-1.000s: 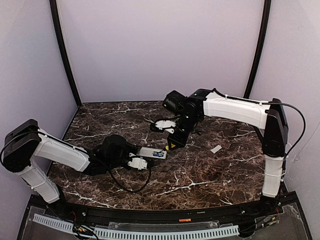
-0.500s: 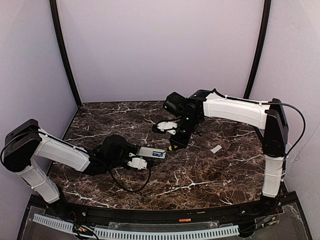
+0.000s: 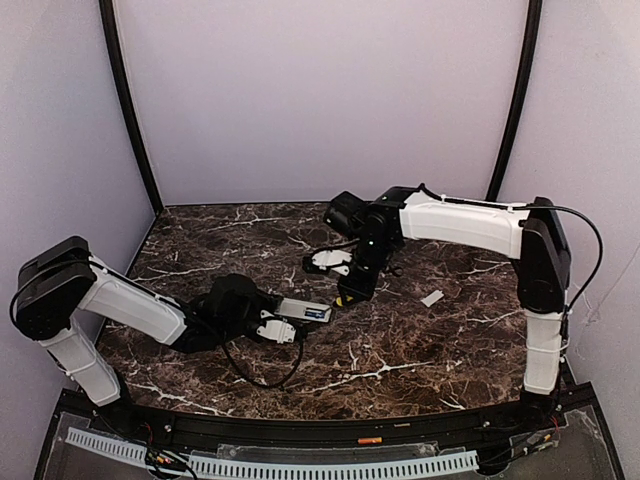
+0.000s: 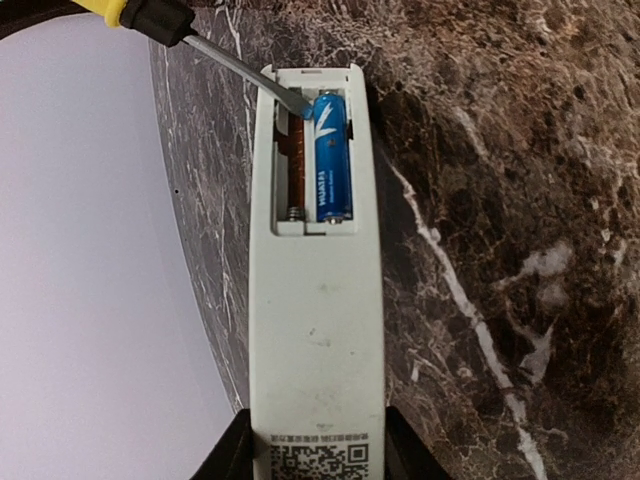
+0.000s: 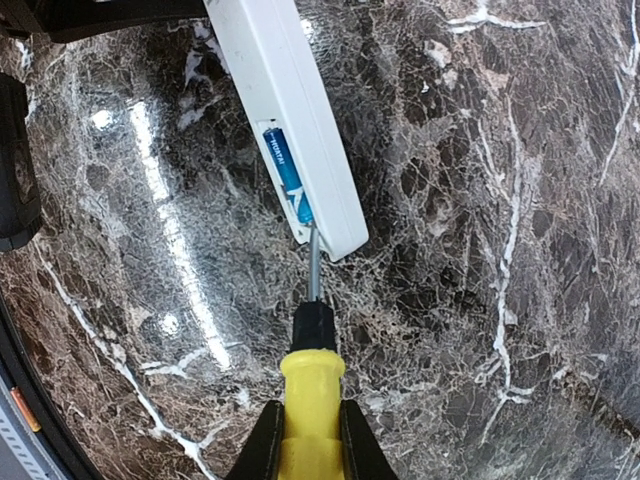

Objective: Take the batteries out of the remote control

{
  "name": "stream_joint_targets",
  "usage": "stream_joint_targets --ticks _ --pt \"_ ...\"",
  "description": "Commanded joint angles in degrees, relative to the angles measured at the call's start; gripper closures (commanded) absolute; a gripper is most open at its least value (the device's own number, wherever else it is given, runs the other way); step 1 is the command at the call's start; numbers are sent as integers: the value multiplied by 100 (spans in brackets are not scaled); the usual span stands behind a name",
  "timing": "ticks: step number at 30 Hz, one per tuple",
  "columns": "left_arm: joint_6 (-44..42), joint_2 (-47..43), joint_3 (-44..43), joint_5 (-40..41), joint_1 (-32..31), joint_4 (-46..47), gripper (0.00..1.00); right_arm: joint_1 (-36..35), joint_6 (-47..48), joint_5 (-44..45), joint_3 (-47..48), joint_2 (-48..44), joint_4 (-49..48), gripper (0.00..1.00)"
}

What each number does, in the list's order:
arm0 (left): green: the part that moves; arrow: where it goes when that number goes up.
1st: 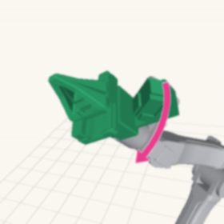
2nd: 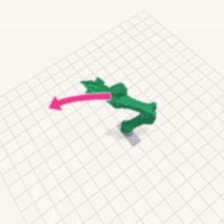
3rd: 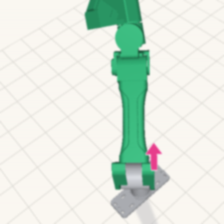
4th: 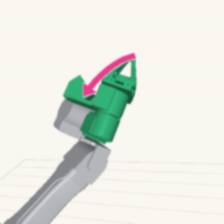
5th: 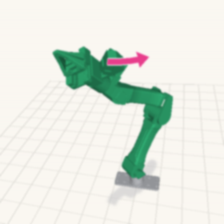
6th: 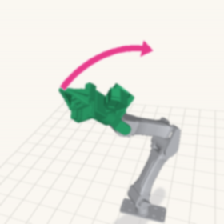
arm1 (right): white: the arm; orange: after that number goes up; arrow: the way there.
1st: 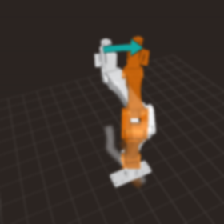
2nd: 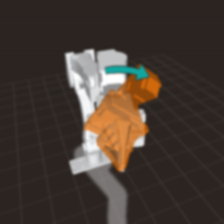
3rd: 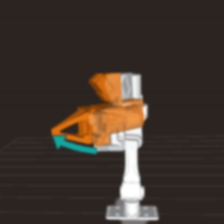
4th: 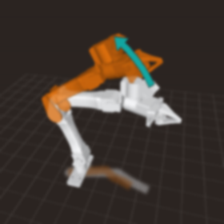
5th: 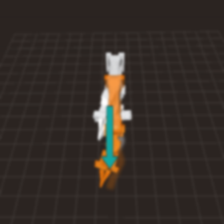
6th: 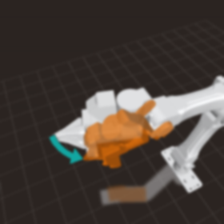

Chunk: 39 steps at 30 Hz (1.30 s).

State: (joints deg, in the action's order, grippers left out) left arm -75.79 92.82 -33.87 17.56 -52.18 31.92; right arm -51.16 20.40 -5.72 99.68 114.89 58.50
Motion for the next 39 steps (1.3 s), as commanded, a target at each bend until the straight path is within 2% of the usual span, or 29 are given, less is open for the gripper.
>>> stream_joint_targets --ticks 1,16,21,32,39 --pt "-24 -17 -12 33 -54 984 100 -41 207 -341 -243 269 -125 100" --pt "-369 247 138 218 -97 1553 100 252 384 -1513 -131 547 -431 100" --pt "-297 163 111 173 -94 1343 100 337 289 -1746 -144 642 -444 100" --pt "-269 140 109 255 -91 1238 100 532 0 -2267 -753 420 -736 100" --pt "-276 132 87 290 -94 1159 100 632 -317 -2221 -1119 201 -1067 100"
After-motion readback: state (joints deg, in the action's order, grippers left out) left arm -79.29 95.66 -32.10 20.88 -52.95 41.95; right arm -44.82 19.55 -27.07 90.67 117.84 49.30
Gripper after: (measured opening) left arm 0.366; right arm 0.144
